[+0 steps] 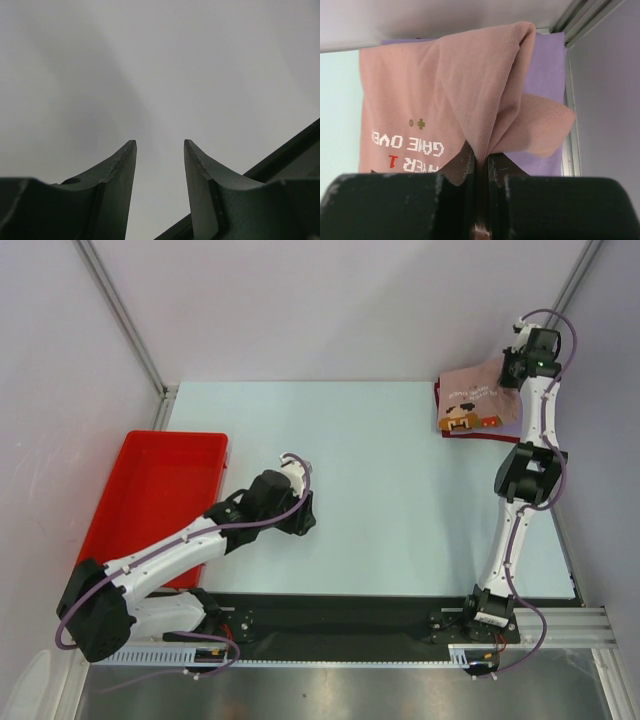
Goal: Fold and stack the t-shirts
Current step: Neatly place the folded tshirt to the corner
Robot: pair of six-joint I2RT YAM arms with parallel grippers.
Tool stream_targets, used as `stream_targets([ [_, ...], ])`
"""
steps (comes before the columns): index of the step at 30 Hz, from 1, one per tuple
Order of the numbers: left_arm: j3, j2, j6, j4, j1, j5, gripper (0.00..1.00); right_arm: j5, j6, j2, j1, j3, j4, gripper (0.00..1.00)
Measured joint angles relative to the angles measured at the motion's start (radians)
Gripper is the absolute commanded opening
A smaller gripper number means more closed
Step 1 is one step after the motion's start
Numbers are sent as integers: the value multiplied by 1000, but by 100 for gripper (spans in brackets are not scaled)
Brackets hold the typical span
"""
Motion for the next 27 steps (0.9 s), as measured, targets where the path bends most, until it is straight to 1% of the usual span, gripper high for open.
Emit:
stream_targets([
  [7, -11, 0, 1, -8, 0, 0, 48, 3, -2, 45, -17, 29, 14, 0],
  [23, -11, 9, 11, -13, 0, -1, 48, 111, -36, 90, -16, 29, 92, 0],
  [25, -11, 10, 17, -21, 0, -2, 48, 126, -37, 109, -16, 29, 105, 13],
  [26, -11, 10, 19, -24, 0, -2, 48, 132, -36, 117, -16, 29, 111, 16],
  [27, -11, 10, 21, -27, 0, -2, 48, 140, -37, 127, -16, 28, 114, 28],
])
